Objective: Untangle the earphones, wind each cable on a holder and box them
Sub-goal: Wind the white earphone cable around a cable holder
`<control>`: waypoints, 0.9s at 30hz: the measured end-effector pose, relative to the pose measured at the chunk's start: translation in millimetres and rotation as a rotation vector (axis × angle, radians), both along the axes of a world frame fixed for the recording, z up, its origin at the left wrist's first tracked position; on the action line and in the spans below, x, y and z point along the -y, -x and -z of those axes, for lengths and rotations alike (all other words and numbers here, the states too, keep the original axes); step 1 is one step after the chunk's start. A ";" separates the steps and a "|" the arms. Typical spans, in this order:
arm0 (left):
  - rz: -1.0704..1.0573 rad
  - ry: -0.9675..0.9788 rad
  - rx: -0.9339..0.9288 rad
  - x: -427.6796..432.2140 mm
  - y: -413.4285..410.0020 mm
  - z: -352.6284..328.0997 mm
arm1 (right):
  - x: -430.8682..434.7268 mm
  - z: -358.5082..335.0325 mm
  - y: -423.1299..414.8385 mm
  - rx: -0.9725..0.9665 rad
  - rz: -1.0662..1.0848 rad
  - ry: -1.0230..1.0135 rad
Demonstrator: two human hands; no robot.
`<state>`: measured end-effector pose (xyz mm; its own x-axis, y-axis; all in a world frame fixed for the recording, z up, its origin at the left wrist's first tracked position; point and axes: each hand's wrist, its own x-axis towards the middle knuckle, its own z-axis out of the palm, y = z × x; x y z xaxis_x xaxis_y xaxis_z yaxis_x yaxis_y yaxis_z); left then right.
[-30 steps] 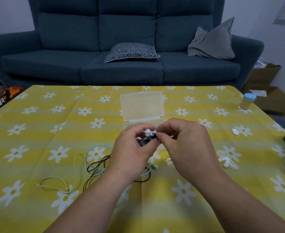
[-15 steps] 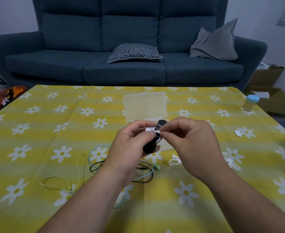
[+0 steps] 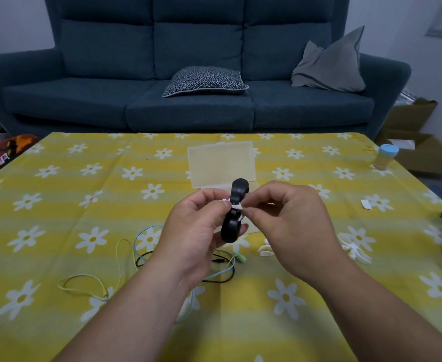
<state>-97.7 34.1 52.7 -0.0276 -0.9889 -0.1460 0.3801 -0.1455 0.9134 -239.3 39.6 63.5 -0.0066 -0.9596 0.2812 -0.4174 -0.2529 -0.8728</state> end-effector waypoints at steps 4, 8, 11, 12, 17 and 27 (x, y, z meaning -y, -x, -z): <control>-0.001 0.005 0.012 0.3 1.0 0.0 | 0.3 1.4 0.7 -0.024 0.007 -0.012; -0.006 0.029 0.054 0.7 1.7 -0.4 | -0.2 4.0 -1.2 -0.011 0.004 -0.029; 0.014 0.036 0.039 1.0 1.0 -0.7 | 0.7 1.7 0.0 -0.016 -0.003 -0.043; 0.024 0.038 0.026 1.0 0.4 -1.2 | 0.7 -0.3 0.5 -0.023 -0.006 -0.043; 0.071 0.036 -0.016 0.5 -1.6 -3.1 | -0.7 -6.6 2.1 -0.039 -0.024 -0.045; 0.076 0.042 -0.032 1.2 1.3 -3.1 | -2.2 -13.0 3.3 0.006 -0.061 -0.032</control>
<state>-98.9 33.0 55.8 -0.1064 -0.9890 -0.1028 0.3981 -0.1371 0.9070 -242.6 41.8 76.6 0.0511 -0.9667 0.2509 -0.3968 -0.2502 -0.8832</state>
